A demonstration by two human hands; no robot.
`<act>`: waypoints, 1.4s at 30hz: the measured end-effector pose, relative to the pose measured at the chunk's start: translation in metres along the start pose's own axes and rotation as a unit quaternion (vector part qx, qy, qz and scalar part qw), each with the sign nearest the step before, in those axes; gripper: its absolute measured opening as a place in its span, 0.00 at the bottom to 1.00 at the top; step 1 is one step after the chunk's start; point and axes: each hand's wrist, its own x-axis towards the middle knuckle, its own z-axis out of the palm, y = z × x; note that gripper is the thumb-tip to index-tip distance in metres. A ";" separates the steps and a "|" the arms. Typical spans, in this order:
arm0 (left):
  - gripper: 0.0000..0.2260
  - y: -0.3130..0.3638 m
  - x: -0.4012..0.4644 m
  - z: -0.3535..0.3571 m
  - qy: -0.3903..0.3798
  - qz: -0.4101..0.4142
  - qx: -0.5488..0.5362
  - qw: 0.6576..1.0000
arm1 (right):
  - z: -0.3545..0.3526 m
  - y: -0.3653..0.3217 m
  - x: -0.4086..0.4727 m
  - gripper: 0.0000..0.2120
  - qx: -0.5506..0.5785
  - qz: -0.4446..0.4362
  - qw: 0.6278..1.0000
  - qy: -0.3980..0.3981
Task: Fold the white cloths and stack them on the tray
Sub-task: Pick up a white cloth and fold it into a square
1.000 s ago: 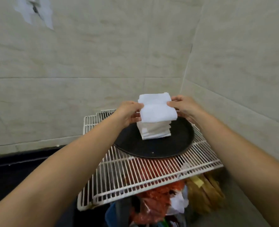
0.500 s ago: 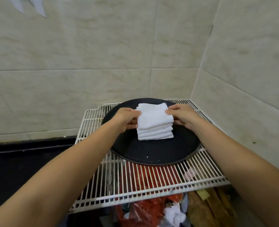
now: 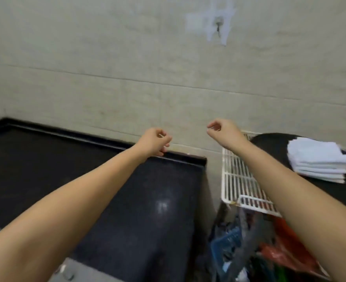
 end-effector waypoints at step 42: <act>0.06 -0.609 -0.095 -0.862 0.159 -0.334 0.196 0.908 | 0.913 -0.692 0.048 0.10 -0.140 -0.245 0.857 -0.430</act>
